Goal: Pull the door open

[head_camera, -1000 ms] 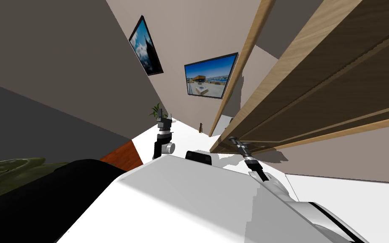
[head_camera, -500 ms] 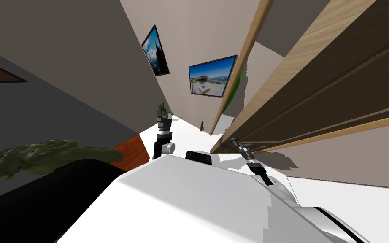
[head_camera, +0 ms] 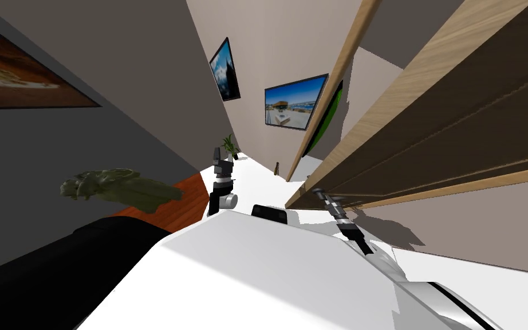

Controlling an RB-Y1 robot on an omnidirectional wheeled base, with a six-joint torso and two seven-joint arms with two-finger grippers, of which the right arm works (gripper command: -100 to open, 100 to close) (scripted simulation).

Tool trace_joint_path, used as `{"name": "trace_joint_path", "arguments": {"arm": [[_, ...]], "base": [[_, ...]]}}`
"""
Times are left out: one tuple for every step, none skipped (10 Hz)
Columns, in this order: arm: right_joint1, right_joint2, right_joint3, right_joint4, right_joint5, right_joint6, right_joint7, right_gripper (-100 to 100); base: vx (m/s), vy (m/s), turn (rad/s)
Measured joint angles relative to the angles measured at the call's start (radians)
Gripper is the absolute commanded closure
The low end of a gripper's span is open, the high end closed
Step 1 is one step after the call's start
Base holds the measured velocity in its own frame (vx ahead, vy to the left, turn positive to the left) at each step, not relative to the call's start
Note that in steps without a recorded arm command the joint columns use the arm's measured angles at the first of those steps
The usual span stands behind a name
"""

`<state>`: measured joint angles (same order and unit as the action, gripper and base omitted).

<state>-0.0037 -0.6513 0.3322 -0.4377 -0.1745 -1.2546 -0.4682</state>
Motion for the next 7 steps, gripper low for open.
{"name": "trace_joint_path", "arguments": {"arm": [[0.012, -0.003, 0.001, -0.008, -0.002, -0.005, 0.0, 100], [0.014, -0.003, 0.005, -0.002, -0.002, -0.013, -0.001, 100], [0.017, -0.004, 0.007, 0.004, -0.003, -0.022, -0.002, 100], [0.022, -0.009, 0.006, 0.0, -0.006, -0.026, -0.003, 100], [0.024, -0.011, 0.006, 0.001, -0.008, -0.03, -0.004, 100], [0.025, -0.01, 0.008, 0.002, -0.007, -0.03, -0.004, 100], [0.021, -0.008, 0.008, 0.016, -0.003, -0.037, -0.006, 100]], "base": [[-0.178, -0.124, 0.168], [-0.202, -0.098, 0.198], [-0.226, -0.068, 0.174], [-0.201, -0.087, 0.145], [-0.08, -0.045, 0.036], [-0.066, -0.022, 0.05], [-0.081, -0.032, 0.065]]}}
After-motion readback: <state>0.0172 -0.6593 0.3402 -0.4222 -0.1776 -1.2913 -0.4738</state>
